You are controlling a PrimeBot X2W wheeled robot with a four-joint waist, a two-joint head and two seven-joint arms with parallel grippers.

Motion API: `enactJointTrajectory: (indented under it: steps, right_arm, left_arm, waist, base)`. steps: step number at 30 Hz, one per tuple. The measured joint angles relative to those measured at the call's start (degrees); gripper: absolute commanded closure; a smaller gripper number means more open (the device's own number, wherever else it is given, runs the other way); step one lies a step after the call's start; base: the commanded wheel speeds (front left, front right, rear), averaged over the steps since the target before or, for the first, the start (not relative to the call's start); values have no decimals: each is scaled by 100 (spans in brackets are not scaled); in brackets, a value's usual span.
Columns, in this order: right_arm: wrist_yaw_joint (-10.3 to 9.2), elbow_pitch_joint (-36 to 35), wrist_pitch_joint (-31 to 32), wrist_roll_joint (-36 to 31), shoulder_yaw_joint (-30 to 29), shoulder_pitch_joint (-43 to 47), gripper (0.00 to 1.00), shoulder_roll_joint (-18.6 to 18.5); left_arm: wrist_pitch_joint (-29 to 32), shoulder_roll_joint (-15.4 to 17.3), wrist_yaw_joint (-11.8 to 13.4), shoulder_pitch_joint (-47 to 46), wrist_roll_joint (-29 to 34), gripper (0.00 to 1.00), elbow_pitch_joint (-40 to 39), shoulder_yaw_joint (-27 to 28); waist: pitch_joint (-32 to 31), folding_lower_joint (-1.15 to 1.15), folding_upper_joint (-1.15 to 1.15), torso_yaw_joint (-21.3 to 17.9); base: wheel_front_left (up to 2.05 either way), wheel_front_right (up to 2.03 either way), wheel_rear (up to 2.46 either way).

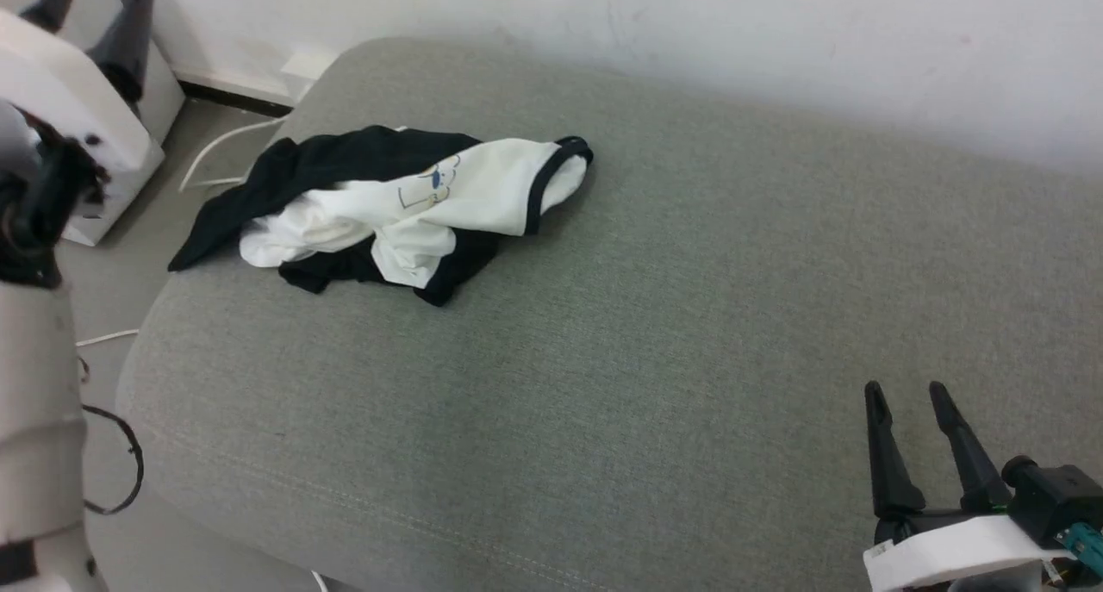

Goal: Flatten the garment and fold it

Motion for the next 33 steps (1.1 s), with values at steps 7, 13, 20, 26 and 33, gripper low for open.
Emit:
enactJointTrajectory:
  steps: [7,13,20,26,33]
  right_arm:
    - [0,-193,-4,-246,-113,-135,0,-1]
    - [0,-296,-4,-334,-107,-268,0,1]
    - [0,-497,-4,-446,-152,-357,0,1]
    - [0,-688,-4,-525,-198,-528,0,1]
    - [0,-936,-4,-530,-281,-640,0,1]
  left_arm:
    - [755,154,-52,-504,-37,0,482,-276]
    - [1376,158,41,-541,-114,0,836,-366]
    - [1545,174,162,-523,-145,0,939,-390]
    - [1752,182,265,-421,-147,0,1126,-431]
    - [1964,280,389,-316,-27,0,1277,-611]
  waist:
    - [392,0,0,-218]
    - [762,1,0,-476]
    - [1206,0,0,-767]
    - [1579,0,0,-964]
    - [1958,0,0,-1159]
  base:
    - [0,0,0]
    - [0,0,0]
    - [0,0,0]
    - [0,0,0]
    - [0,0,0]
